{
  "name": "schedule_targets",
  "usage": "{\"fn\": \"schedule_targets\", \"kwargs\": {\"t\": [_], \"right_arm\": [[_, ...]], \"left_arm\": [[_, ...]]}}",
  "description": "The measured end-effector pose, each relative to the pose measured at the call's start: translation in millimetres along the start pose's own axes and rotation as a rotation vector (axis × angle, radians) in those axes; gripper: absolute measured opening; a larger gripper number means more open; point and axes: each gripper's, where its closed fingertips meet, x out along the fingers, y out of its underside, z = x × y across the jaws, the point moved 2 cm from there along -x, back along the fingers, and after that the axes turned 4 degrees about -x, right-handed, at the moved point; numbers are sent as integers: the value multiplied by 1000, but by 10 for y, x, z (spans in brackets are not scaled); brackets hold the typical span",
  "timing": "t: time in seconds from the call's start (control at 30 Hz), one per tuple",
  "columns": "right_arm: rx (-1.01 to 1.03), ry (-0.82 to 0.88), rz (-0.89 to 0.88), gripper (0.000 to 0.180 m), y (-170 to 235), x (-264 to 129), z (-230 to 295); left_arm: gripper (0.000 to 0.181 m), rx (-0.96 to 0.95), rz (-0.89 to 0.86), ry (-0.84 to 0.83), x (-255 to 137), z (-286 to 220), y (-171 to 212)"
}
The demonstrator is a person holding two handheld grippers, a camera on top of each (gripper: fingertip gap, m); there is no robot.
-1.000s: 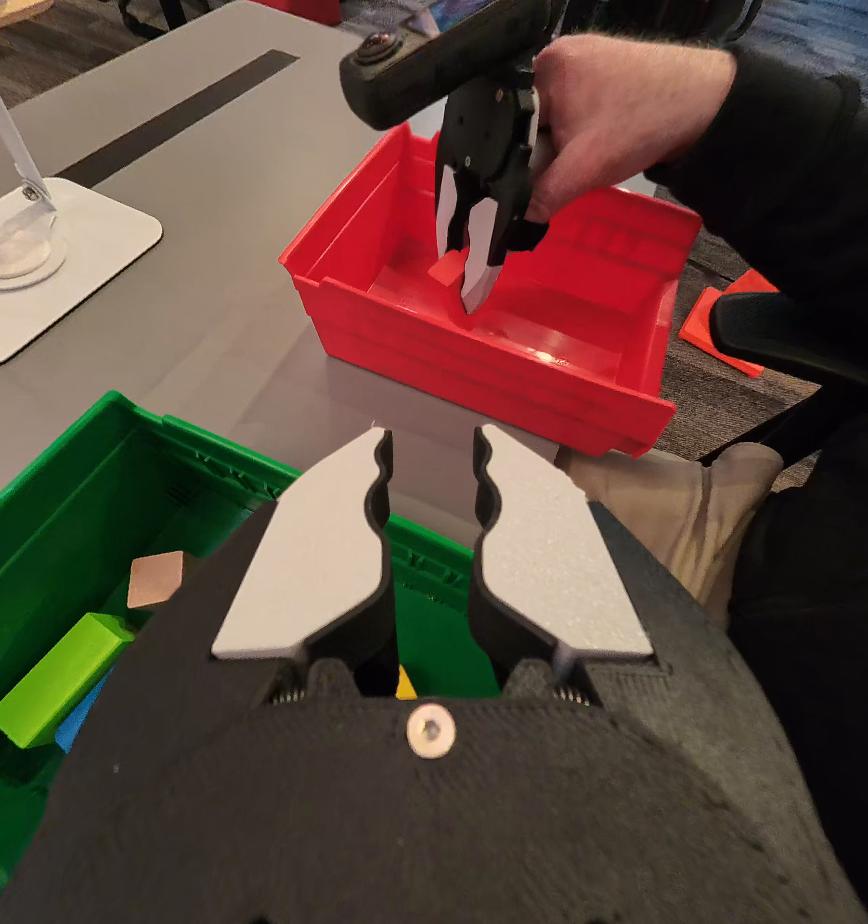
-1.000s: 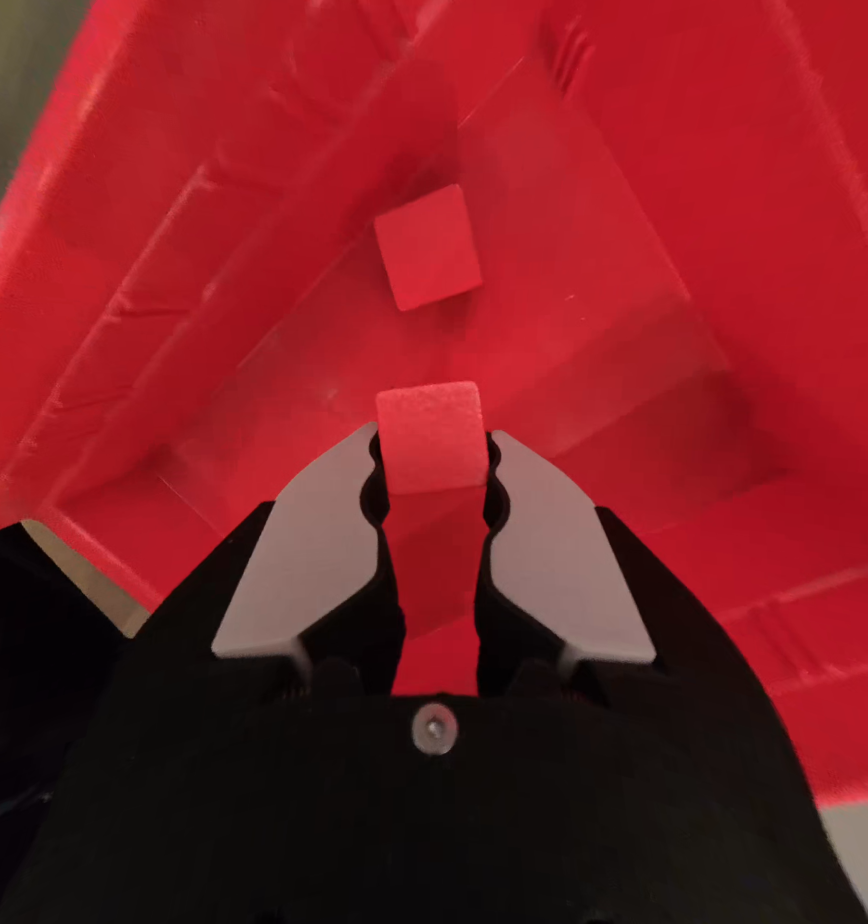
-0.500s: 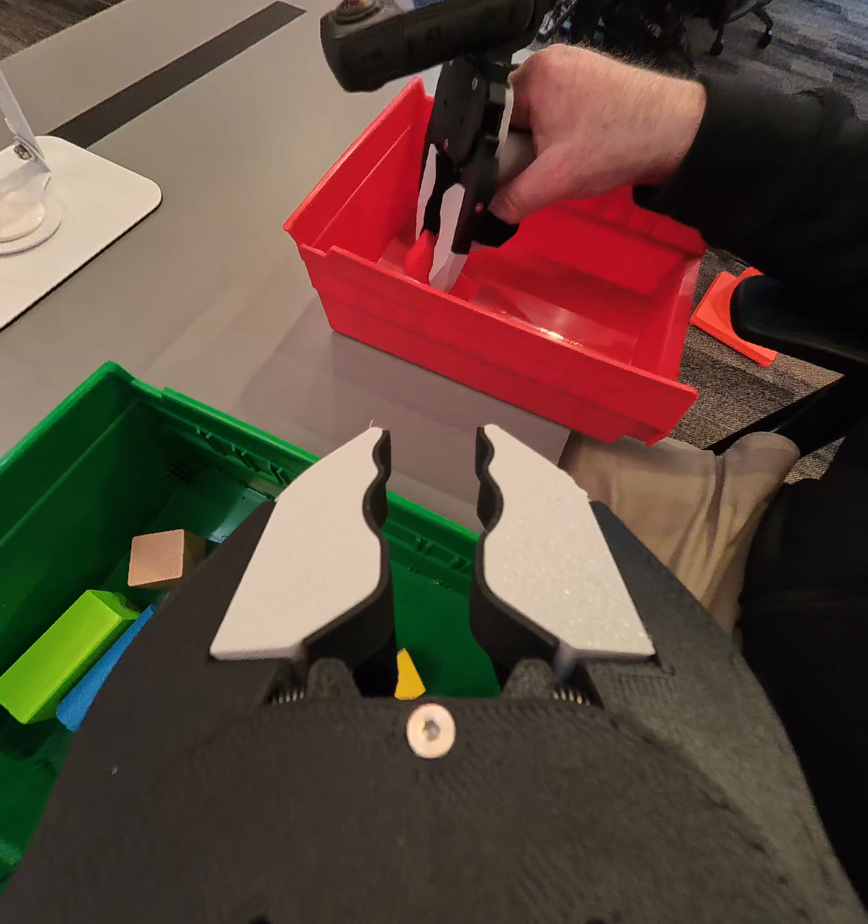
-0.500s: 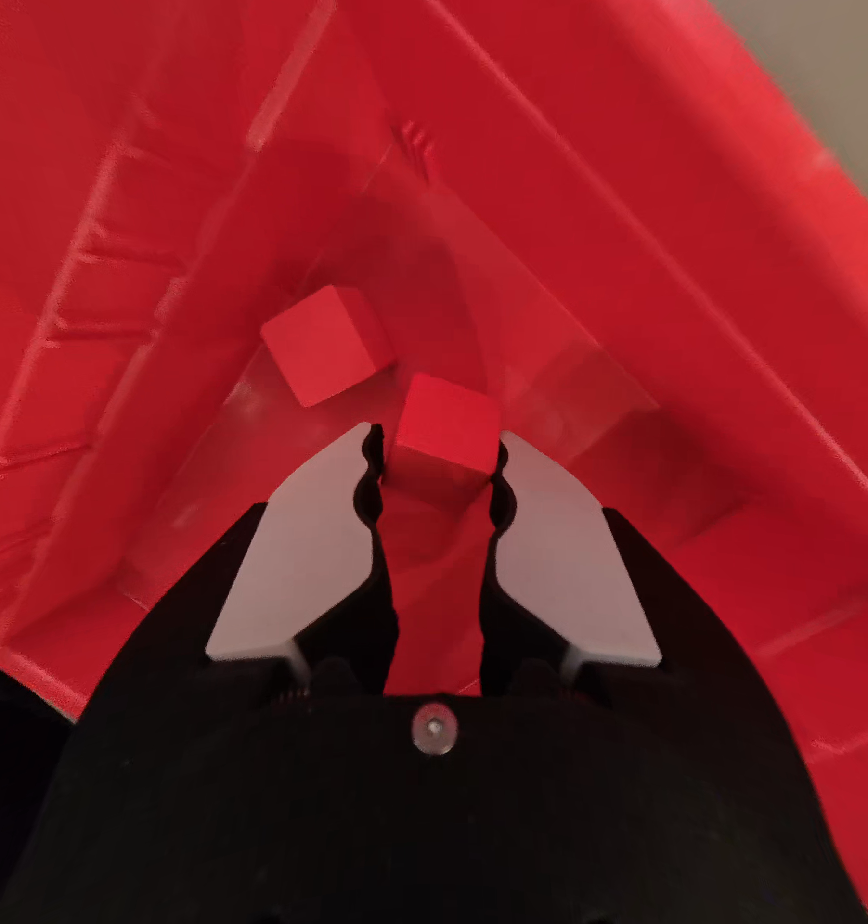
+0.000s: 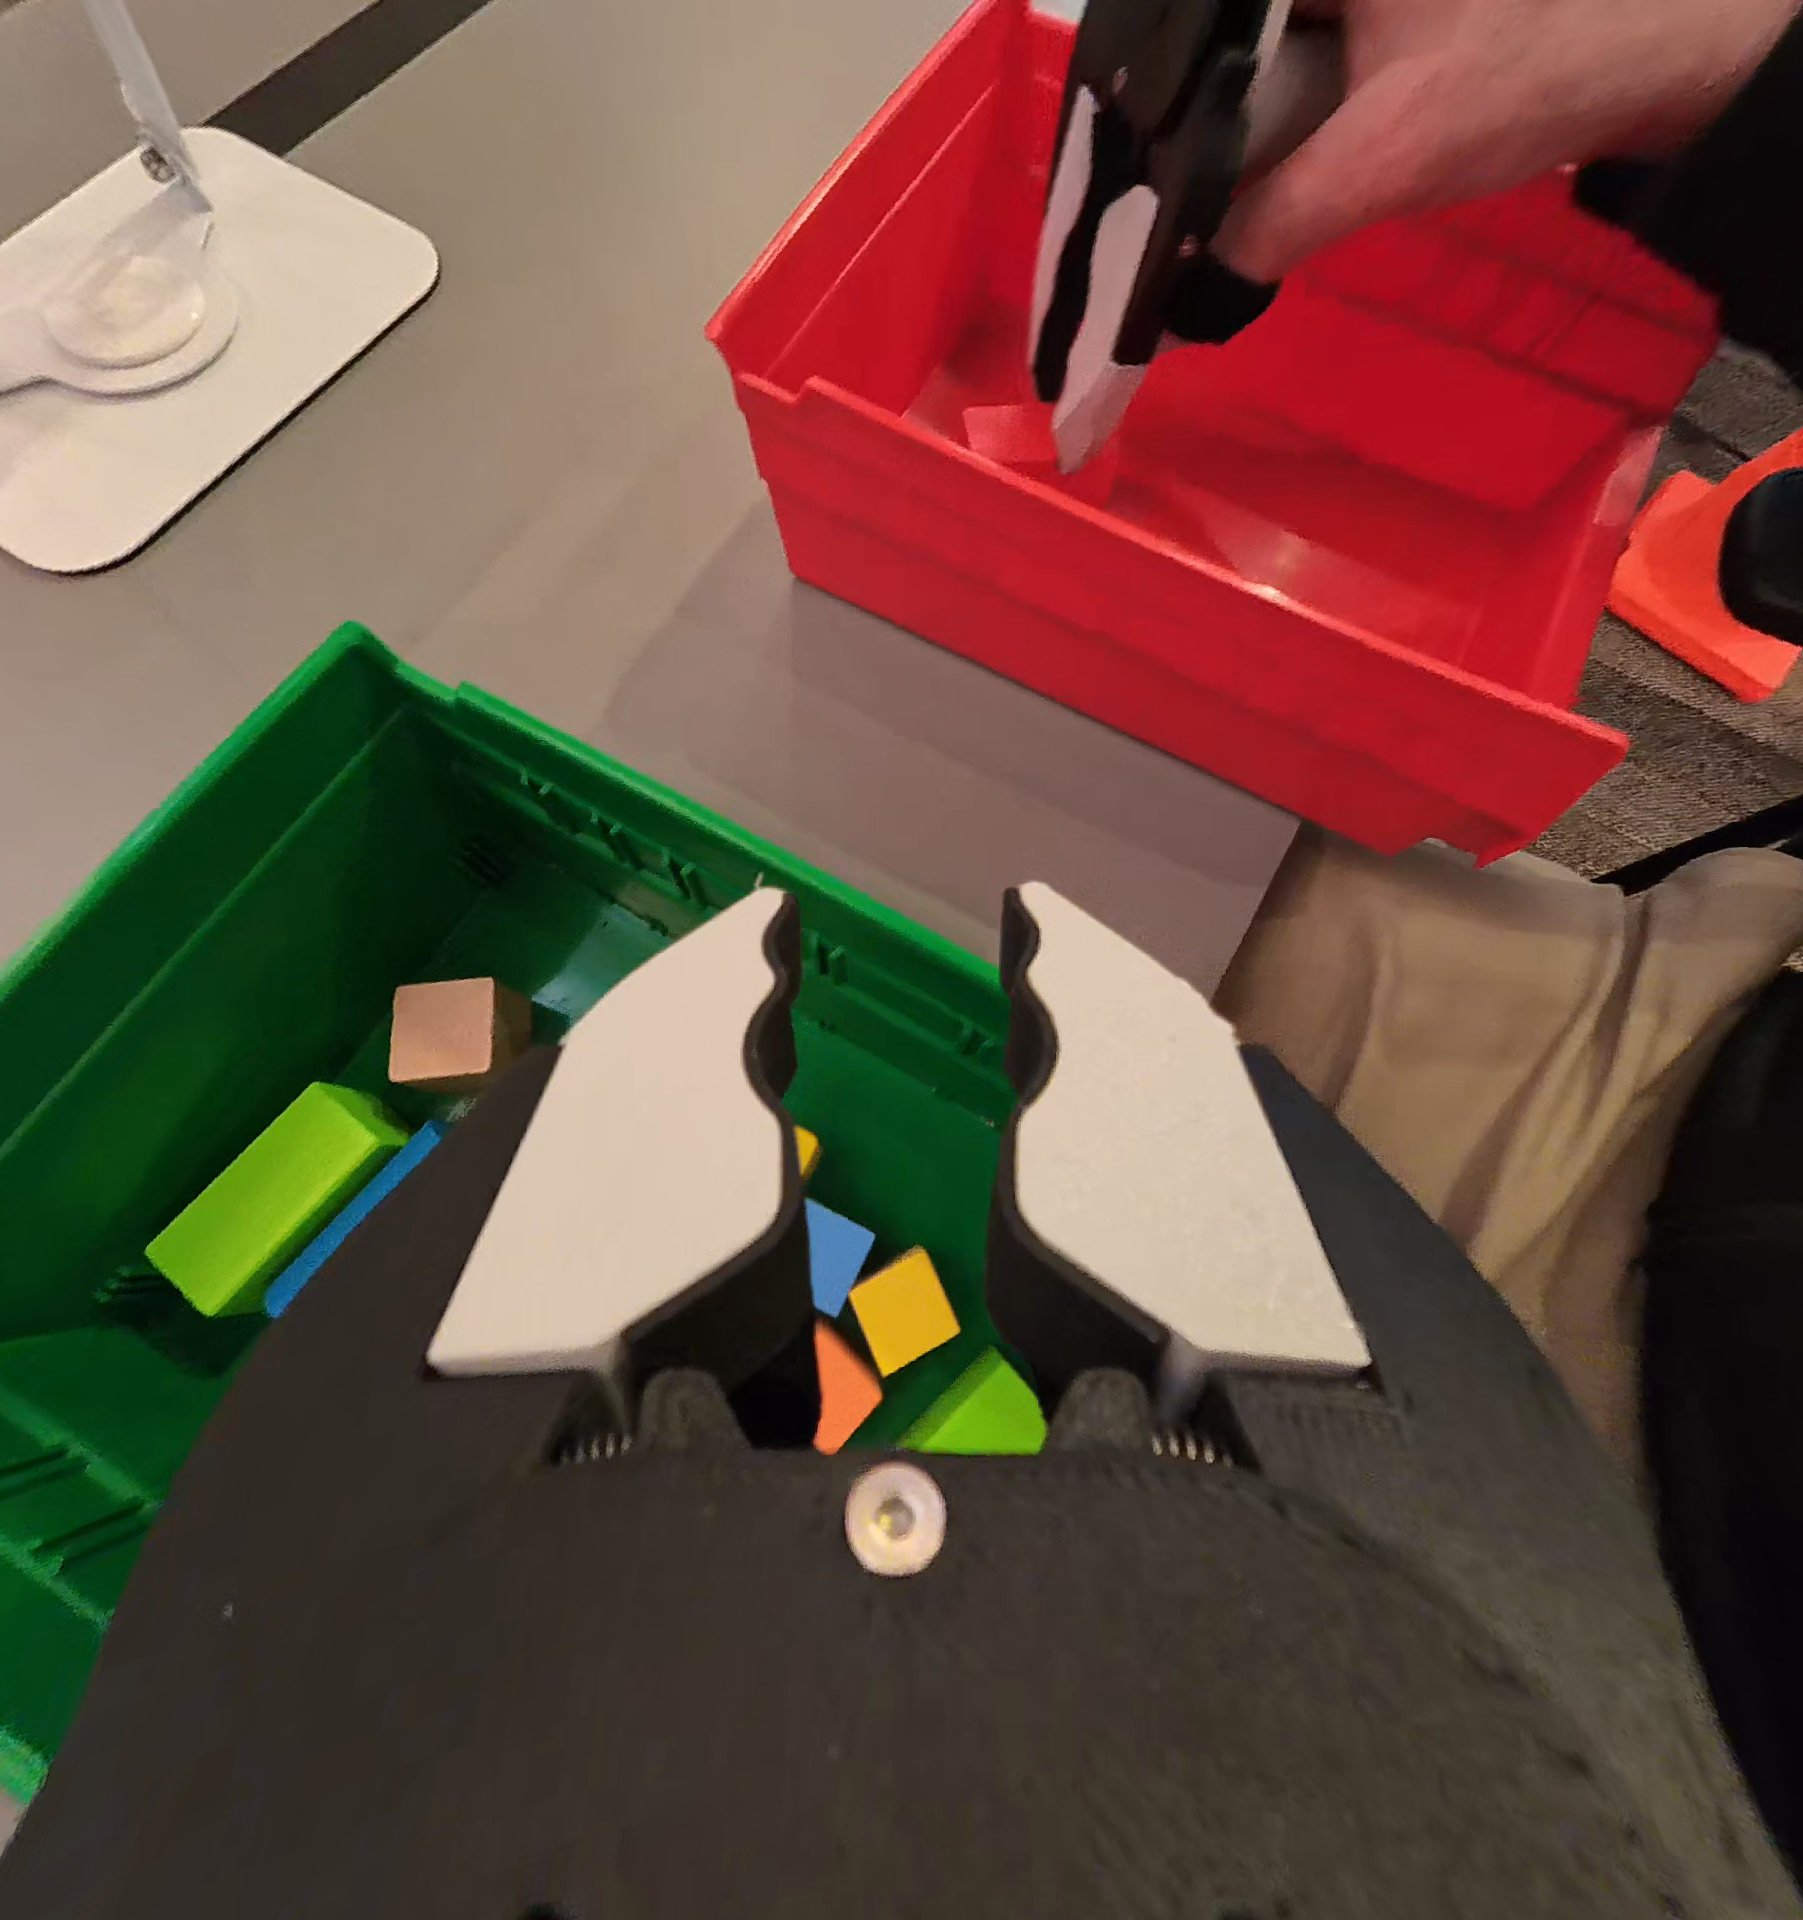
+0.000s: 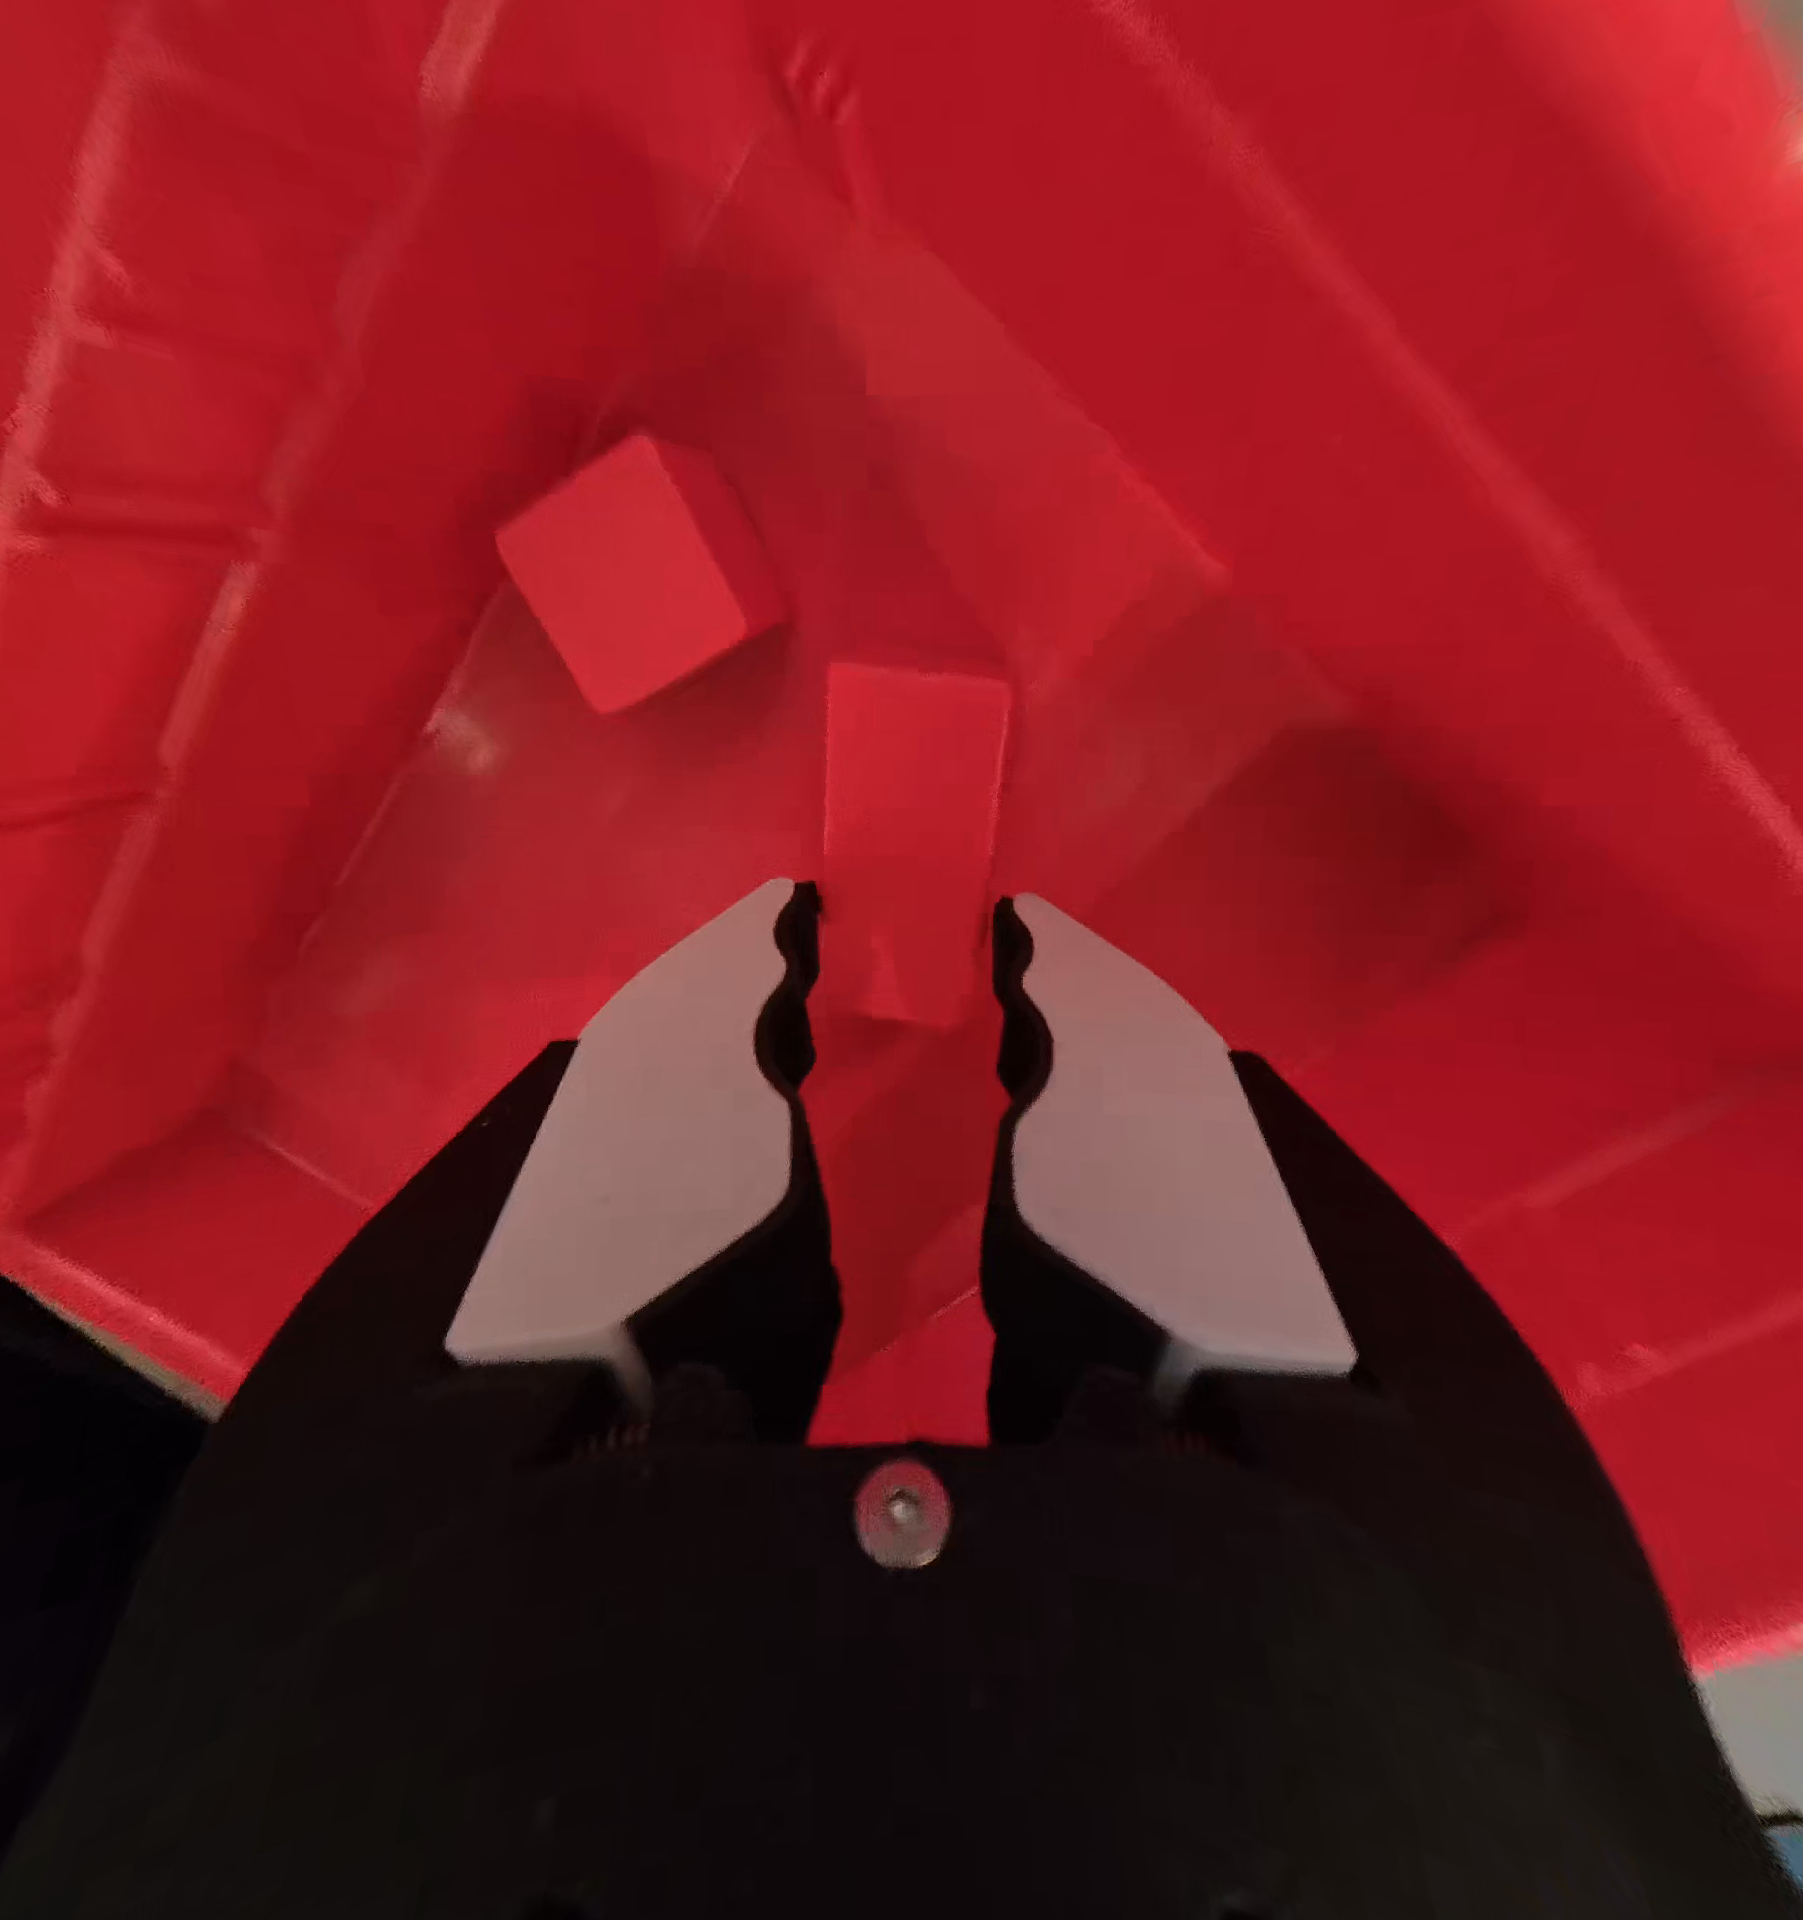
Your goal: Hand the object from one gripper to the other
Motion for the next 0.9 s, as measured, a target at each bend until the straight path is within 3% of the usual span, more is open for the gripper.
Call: {"fn": "schedule_targets", "kwargs": {"t": [0.03,0.53,0.73,0.9], "right_arm": [[-4,-7,28,31,37,29,13],[139,-220,-156,39,-226,17,184],[110,-192,-36,15,-27,-24,199],[77,-219,-29,12,-87,110,286]], "left_arm": [[37,-8,7,-8,-5,27,17],[44,-39,159,-78,-4,252,306],[46,26,366,-153,124,365,655],[46,62,489,-203,227,464,886]]}}
